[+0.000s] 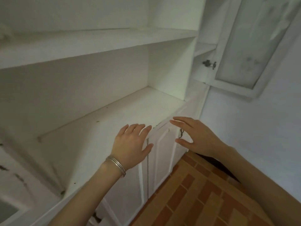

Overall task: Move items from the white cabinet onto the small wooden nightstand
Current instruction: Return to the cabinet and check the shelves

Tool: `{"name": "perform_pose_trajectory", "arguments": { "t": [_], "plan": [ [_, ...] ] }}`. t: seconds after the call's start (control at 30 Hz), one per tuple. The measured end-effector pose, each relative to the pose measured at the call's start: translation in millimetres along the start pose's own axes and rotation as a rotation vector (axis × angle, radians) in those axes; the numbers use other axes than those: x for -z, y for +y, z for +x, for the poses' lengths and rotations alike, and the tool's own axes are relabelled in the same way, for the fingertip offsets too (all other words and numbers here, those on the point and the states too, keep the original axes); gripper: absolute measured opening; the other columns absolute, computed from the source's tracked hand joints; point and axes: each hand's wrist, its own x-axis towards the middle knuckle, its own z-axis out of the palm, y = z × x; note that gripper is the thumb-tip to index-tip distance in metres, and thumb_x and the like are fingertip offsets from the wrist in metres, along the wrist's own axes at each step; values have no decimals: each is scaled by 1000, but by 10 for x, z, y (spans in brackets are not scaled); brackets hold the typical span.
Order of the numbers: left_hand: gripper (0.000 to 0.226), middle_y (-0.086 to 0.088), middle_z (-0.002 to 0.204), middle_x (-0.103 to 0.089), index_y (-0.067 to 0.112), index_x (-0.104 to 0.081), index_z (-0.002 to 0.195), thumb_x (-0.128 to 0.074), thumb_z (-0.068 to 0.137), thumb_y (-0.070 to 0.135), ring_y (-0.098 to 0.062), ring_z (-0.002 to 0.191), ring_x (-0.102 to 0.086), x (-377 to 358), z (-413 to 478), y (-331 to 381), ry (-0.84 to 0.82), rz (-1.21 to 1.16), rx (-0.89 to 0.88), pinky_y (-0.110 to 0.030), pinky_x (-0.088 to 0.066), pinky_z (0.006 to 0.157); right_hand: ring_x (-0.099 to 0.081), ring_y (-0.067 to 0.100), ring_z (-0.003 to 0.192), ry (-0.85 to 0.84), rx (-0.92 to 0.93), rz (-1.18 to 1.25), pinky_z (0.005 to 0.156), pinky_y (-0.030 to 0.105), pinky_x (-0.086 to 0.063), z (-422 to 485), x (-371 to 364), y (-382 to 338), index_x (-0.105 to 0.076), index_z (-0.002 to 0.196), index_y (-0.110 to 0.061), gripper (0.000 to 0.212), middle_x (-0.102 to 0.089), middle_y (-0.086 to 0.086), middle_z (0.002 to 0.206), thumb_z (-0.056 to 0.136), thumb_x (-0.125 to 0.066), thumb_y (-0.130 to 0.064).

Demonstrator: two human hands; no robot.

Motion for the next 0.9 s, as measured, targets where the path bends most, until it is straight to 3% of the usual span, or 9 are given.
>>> {"name": "perform_pose_trajectory", "arguments": {
  "t": [0.3, 0.67, 0.9],
  "plan": [
    [55, -3, 107, -67, 17, -62, 117, -39, 80, 51, -24, 97, -63, -663, 1026, 1161, -60, -75, -150, -42, -50, 86, -35, 16, 131, -96, -183, -56, 106, 32, -25, -895, 265, 1195, -33, 140, -27, 61, -38, -2, 145, 88, -34, -57],
    [56, -5, 116, -64, 17, -57, 125, -40, 82, 49, -26, 107, -59, -1157, 2431, 2663, 8, -105, -130, -43, -45, 91, -38, 18, 130, -122, -168, -147, 104, 36, -32, -1488, 983, 3116, -28, 141, -28, 59, -37, -1, 145, 89, -33, -57],
    [58, -6, 115, -63, 16, -58, 124, -37, 82, 49, -28, 108, -58, -1335, 3162, 3115, 23, -88, -159, -43, -45, 90, -36, 16, 130, -69, -148, -161, 104, 34, -30, -1497, 1352, 4000, -29, 141, -27, 56, -35, -3, 146, 92, -43, -50]
  ]
}}
